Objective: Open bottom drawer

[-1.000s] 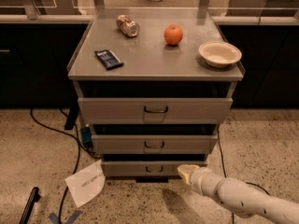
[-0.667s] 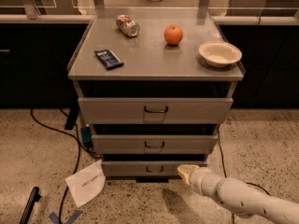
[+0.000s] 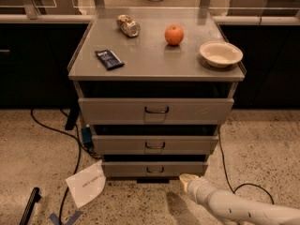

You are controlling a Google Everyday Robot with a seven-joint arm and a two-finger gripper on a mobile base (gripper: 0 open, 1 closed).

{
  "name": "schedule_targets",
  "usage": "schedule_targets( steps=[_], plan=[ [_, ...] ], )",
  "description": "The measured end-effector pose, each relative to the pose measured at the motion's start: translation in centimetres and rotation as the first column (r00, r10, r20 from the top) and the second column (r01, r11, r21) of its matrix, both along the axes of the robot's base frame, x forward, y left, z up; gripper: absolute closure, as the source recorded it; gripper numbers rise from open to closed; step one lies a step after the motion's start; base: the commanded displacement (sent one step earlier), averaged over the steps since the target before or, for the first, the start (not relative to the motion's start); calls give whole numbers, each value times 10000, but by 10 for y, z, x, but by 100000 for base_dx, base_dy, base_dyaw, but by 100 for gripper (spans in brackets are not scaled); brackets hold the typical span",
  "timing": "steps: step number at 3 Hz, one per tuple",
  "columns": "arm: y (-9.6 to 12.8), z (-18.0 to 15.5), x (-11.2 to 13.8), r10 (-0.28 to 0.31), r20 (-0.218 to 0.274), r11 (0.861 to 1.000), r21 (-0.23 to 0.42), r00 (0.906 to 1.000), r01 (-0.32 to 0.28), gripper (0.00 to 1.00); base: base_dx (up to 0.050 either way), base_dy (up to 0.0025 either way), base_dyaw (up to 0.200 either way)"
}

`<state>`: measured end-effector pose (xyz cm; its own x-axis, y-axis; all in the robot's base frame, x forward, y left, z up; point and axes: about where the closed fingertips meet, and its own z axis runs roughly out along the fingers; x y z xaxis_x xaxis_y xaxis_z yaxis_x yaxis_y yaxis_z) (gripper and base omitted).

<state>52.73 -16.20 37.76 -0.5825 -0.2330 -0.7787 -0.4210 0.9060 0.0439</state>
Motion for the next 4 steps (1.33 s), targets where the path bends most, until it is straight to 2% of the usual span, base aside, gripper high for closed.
schedule_targets(
  steps=[1,2,4],
  plan=[
    [-7,-44,6,-572,-304,9983,-86,9979,569,100,0,0,0],
    [-9,-74,25,-867,-499,9960,-260,9950,855,100,0,0,0],
    [4,-94,94,-502,-566,9961,-753,9971,459,100,0,0,0]
  ],
)
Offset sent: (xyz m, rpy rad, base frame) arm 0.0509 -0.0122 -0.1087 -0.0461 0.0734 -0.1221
